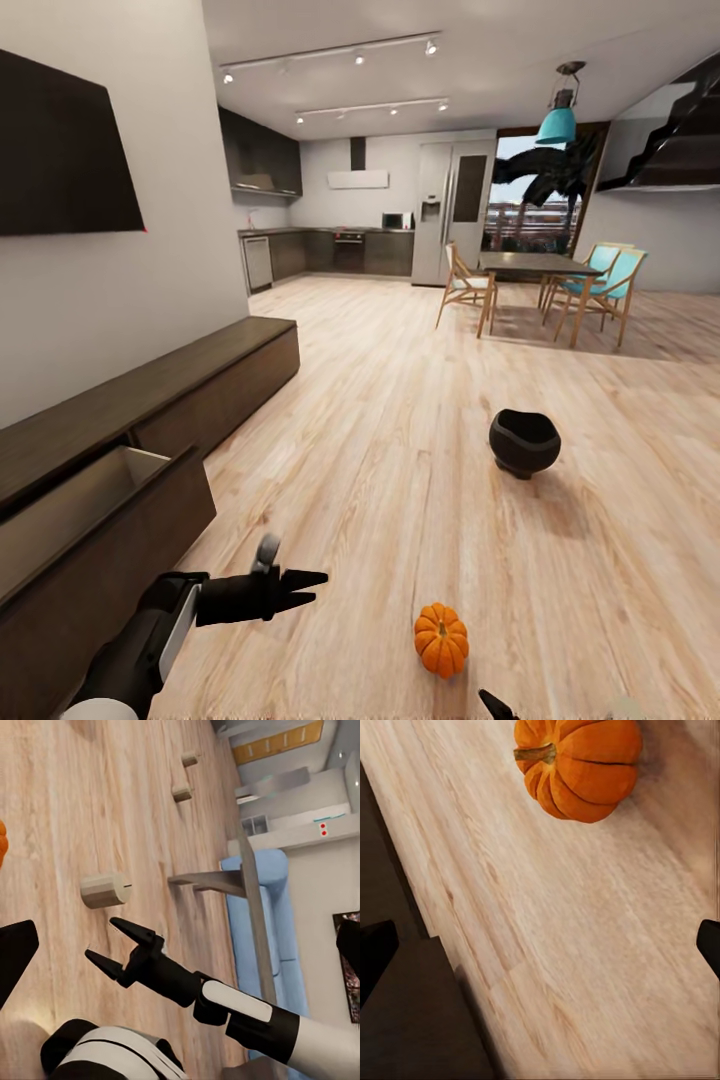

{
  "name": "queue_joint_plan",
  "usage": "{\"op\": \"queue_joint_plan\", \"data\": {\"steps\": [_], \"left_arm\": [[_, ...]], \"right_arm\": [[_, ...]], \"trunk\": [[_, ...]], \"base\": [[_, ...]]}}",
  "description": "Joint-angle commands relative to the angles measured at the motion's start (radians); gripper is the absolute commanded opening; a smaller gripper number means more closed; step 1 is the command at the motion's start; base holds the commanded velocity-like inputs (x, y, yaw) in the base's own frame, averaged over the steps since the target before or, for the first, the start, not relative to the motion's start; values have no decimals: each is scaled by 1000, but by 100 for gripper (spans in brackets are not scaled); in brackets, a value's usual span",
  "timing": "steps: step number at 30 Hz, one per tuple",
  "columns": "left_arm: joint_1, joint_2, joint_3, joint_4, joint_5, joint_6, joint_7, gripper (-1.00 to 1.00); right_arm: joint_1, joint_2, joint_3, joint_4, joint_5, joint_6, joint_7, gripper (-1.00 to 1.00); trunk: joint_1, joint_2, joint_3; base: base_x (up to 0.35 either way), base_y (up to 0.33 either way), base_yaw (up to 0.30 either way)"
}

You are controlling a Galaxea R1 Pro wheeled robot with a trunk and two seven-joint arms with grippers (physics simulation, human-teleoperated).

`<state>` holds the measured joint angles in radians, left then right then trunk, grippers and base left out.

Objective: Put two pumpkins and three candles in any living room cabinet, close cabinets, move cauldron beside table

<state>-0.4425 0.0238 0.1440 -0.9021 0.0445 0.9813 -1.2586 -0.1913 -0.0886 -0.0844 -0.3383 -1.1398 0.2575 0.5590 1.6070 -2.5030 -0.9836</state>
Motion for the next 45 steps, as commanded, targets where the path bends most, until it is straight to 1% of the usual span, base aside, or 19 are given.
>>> {"op": "queue_joint_plan", "data": {"steps": [1, 4, 5, 8, 9, 13, 15, 18, 21, 26, 45], "left_arm": [[-1, 0, 0, 0, 4, 10, -1, 100], [0, 3, 0, 0, 4, 11, -1, 100], [0, 4, 0, 0, 4, 11, -1, 100], [0, 5, 0, 0, 5, 11, -1, 100], [0, 5, 0, 0, 5, 11, -1, 100], [0, 8, 0, 0, 5, 11, -3, 100], [0, 8, 0, 0, 5, 11, -19, 100], [0, 9, -1, -1, 3, 10, -57, 100], [0, 10, 0, -1, 3, 10, -75, 100], [0, 10, 0, -1, 1, 10, -80, 100], [0, 9, 0, -1, -3, 10, -79, 100]], "right_arm": [[-1, 0, -5, 0, -10, 11, 1, 100], [-19, -7, -4, -3, -68, 14, -22, 100], [-27, -11, -4, -3, -98, 15, -39, 100], [-35, -16, -2, -7, -130, 14, -67, 100], [-36, -16, -1, -6, -133, 13, -70, 100], [-37, -17, 2, -1, -137, 10, -66, 100], [-37, -17, 3, 0, -133, 8, -63, 100], [-37, -17, 4, 1, -130, 3, -62, 100], [-37, -13, -1, 1, -135, -2, -62, 100], [-37, -11, -3, 1, -138, -3, -58, 100], [-37, -10, -3, 1, -139, -3, -56, 100]], "trunk": [[0, -1, -5], [2, -1, -17], [2, -2, -20], [3, -2, -32], [4, -3, -36], [6, -3, -51], [6, -4, -59], [6, -4, -59], [6, -4, -59], [6, -4, -59], [6, -4, -59]], "base": [[0, 0, 0], [0, 0, 0], [0, 0, 0], [0, 0, 0], [0, 0, 0], [0, 0, 0], [0, 0, 0], [0, 0, 0], [0, 0, 0], [16, 1, 0], [151, 42, 0]]}}
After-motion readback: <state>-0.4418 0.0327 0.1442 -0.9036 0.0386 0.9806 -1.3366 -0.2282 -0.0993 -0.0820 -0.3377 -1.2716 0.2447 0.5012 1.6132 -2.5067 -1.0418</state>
